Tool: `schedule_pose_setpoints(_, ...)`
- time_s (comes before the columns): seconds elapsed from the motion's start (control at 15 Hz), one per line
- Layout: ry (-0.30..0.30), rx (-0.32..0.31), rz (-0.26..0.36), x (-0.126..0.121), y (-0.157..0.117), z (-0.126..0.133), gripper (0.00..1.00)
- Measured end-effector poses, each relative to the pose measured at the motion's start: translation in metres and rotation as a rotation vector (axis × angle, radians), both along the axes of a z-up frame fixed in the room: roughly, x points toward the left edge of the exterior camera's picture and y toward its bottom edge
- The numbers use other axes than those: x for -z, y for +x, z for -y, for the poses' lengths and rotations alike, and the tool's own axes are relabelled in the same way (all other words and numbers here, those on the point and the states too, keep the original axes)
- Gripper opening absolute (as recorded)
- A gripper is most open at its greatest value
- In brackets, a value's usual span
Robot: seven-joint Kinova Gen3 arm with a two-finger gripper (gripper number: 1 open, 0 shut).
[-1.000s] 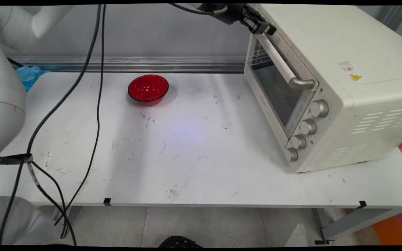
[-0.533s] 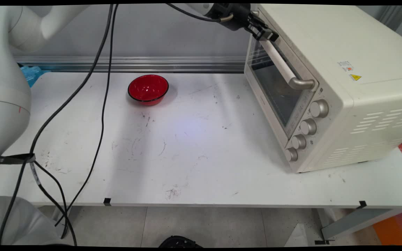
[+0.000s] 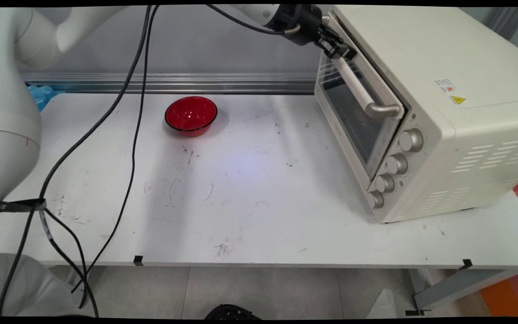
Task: Open the oven
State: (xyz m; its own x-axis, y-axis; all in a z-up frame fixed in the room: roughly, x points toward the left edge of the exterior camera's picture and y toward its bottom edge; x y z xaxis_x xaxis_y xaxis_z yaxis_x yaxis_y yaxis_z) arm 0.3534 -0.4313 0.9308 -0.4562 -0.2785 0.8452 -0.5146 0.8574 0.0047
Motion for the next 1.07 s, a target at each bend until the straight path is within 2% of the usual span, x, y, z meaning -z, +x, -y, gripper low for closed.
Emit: schedule_pose_setpoints(1.07,0.005,0.012,0.036,-0.007,0.048,-0.023,0.00)
